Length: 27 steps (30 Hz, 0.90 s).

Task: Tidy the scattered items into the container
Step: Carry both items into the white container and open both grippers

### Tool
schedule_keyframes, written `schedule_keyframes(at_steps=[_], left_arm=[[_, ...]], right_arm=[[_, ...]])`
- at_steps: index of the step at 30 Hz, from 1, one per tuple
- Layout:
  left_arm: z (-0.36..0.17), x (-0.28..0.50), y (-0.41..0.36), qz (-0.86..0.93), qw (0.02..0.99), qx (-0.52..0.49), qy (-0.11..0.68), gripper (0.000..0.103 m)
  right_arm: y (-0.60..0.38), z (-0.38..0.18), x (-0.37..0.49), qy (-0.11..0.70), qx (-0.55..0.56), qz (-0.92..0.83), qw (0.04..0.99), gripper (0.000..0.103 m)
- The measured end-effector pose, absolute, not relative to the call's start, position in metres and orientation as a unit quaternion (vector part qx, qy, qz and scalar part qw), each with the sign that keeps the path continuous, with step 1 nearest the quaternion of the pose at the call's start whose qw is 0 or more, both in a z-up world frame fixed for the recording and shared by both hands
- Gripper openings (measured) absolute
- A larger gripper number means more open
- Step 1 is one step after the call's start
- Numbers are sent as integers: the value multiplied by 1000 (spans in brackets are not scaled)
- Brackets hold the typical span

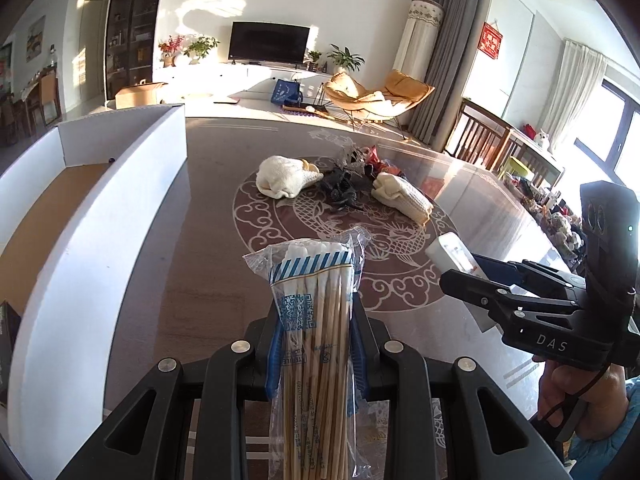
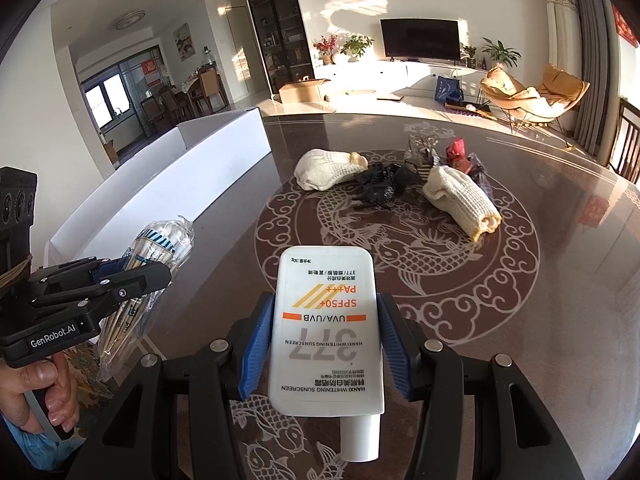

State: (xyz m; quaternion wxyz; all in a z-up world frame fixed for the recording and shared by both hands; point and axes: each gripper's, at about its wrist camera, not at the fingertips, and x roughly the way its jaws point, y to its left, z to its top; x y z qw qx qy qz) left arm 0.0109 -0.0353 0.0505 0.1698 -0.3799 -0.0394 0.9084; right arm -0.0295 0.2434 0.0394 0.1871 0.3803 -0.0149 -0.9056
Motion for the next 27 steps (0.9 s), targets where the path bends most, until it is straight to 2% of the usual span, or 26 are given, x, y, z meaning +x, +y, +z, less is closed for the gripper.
schedule_keyframes(at_steps=[8,13,18,23,24,26,27], left_arm=[[107,1,-152,933,90,-343,-59,28],[106,-24,-254,929,7,-357,-92,28],[76,-55,-337,905,-59,-405,-114,28],[48,-79,-375,879,-80,-452,-130,28],[45,-82,-380,875,-84,-456,-136,30],[39,-89,-384,863,-107,-476,-129,39],[35,-93,-384,856,-115,-488,-130,56]], right_arm=[[120,105,-64,0,330,-892,308,51],[11,130,-89,-13,328,-858,396,51],[-91,109,-116,1,370,-826,425,51],[-150,74,-146,17,422,-809,408,52],[-158,68,-152,16,433,-805,406,52],[-168,54,-164,6,462,-792,399,52],[-172,47,-170,3,477,-784,396,52]])
